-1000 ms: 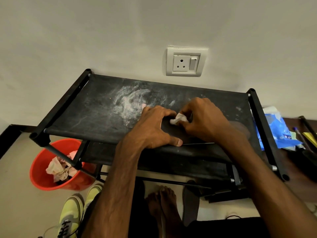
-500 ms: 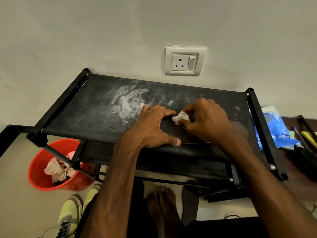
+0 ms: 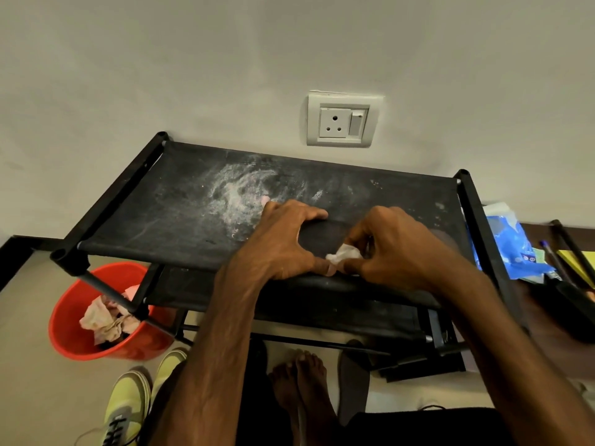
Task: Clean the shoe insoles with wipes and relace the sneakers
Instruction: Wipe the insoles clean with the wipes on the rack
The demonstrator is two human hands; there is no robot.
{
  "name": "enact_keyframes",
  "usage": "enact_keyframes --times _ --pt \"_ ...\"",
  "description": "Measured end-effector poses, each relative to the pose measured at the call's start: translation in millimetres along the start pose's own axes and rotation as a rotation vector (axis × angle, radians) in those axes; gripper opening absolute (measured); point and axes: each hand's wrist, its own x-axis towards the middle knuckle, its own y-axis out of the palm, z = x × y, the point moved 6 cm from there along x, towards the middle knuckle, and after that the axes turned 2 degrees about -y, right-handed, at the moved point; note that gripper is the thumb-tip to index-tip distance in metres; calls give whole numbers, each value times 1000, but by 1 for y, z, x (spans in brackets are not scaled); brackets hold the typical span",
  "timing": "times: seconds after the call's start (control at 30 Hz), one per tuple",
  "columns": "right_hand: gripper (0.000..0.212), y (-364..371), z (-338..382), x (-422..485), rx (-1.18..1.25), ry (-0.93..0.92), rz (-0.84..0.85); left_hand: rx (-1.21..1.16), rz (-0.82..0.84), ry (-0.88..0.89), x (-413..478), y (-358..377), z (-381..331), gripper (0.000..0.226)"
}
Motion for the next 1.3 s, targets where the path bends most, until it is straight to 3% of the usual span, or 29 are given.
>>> enact_keyframes --times 0.1,0.23,0.47,0.6,0.73,0.87,0.97,1.17,1.3 --pt "33 0 4 11 -50 40 -115 -5 19 -9 0 0 0 96" --pt "19 5 12 35 -92 53 -319 -43 48 -15 0 1 0 90" --pt "17 8 13 46 -112 20 -426 -137 48 -43 -3 -1 1 98" --pt "16 3 9 46 -58 -38 -300 -142 16 -49 -3 -1 4 103" --pt "35 -2 8 22 51 -86 -60 -147 -24 -32 -2 -1 7 110" --pt "17 -3 6 -2 24 -105 3 -103 -33 1 1 0 7 106" --pt "17 -8 -1 -8 -38 -76 18 -69 -27 21 0 -2 5 95" --pt "19 -32 -23 -18 105 11 -389 -68 11 15 -3 -9 6 91" --pt "20 -24 -30 -14 196 -11 -405 -56 39 16 -5 -14 11 89"
